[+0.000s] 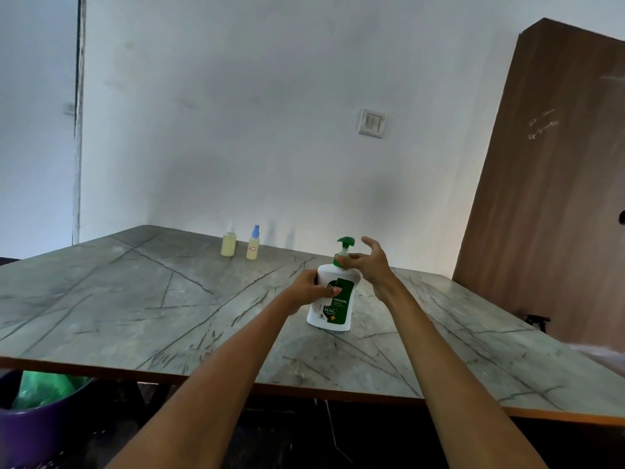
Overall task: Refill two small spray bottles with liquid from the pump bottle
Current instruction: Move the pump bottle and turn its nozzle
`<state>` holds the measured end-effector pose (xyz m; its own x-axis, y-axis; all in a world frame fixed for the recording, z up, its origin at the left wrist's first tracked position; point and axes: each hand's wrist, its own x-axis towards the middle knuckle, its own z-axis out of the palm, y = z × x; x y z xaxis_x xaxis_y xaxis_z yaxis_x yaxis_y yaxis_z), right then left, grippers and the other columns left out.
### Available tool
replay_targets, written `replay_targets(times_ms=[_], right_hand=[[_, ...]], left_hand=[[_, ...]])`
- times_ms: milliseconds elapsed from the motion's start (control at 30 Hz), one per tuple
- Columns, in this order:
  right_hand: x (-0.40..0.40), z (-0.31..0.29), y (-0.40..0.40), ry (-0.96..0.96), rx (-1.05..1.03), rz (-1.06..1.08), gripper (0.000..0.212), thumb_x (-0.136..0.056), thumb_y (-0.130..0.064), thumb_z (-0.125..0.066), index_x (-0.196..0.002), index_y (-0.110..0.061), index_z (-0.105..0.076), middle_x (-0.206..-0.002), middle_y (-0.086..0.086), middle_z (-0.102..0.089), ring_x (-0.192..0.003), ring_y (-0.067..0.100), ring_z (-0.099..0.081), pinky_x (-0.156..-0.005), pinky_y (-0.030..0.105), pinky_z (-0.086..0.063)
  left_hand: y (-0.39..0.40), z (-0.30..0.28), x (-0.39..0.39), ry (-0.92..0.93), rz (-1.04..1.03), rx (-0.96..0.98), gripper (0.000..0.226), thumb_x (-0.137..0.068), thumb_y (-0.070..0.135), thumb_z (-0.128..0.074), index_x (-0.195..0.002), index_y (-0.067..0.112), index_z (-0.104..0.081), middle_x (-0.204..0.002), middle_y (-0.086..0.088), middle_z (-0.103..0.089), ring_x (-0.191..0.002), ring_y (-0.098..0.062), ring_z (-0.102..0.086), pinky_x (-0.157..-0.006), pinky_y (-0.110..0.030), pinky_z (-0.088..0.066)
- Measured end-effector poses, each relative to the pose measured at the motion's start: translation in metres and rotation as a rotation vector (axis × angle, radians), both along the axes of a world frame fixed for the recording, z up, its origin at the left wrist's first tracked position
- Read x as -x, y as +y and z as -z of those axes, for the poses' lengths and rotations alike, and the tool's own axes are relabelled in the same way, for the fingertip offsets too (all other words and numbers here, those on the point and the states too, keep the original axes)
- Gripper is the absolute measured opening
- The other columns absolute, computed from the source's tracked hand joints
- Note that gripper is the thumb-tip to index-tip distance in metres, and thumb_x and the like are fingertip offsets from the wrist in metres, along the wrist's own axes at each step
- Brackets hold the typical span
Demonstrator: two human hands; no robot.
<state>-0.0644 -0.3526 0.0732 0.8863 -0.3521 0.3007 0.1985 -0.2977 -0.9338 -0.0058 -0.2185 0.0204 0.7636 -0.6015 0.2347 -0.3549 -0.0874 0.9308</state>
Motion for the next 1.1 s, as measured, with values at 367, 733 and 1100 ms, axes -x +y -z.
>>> replay_targets(times_ms=[367,733,1100], right_hand=[[-0.010,0.006,-0.003,0.006,-0.079,-0.077,0.074,-0.076,-0.005,-0.073,-0.139,-0.008,-0.033,-0.117,0.021,-0.064,-0.107,0.031,-0.061,-0.082,0.034,-0.050],[-0.009,0.010,-0.006,-0.002,-0.117,-0.188,0.062,-0.083,-0.009,-0.066,-0.138,-0.011,-0.037,-0.112,0.013,-0.067,-0.089,0.021,-0.066,-0.071,0.031,-0.054],[-0.006,-0.006,-0.010,-0.029,-0.093,-0.180,0.095,-0.075,-0.038,-0.071,-0.148,-0.017,-0.014,-0.144,0.013,-0.041,-0.129,0.030,-0.043,-0.107,0.058,-0.030]], left_hand=[[-0.001,0.002,-0.001,0.007,-0.021,0.019,0.033,-0.083,0.008,-0.066,-0.113,-0.002,-0.058,-0.116,-0.020,-0.064,-0.095,-0.026,-0.063,-0.081,-0.034,-0.054],[0.005,-0.002,0.000,0.009,-0.013,-0.010,0.033,-0.084,0.006,-0.064,-0.116,-0.001,-0.057,-0.118,-0.019,-0.063,-0.108,-0.034,-0.062,-0.090,-0.040,-0.051],[0.002,-0.002,0.000,0.009,-0.053,-0.010,0.035,-0.084,0.007,-0.064,-0.117,-0.001,-0.057,-0.120,-0.019,-0.062,-0.109,-0.032,-0.062,-0.087,-0.037,-0.050]])
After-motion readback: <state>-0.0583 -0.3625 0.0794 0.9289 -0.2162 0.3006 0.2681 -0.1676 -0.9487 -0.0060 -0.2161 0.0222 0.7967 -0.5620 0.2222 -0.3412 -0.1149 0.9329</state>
